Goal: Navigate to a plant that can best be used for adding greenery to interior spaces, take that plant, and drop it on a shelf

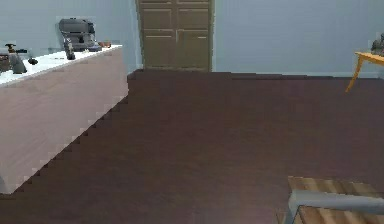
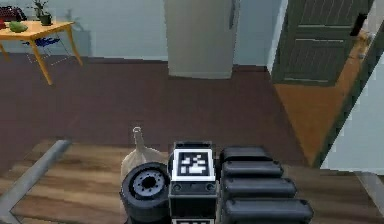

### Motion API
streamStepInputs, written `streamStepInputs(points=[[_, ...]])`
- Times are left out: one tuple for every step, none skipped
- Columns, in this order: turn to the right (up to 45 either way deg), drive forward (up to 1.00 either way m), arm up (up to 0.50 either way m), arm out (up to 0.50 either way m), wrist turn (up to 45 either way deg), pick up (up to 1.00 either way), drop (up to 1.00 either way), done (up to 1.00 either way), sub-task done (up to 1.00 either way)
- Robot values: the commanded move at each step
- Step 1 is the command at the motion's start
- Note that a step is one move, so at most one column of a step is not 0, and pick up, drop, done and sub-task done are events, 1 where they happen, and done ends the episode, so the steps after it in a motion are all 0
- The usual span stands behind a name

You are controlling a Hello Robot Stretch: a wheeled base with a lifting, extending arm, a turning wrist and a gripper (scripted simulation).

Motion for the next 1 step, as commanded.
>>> streamStepInputs(points=[[6.0, 0.0, 0.0, 0.0, 0.0, 0.0, 0.0, 0.0, 0.0]])
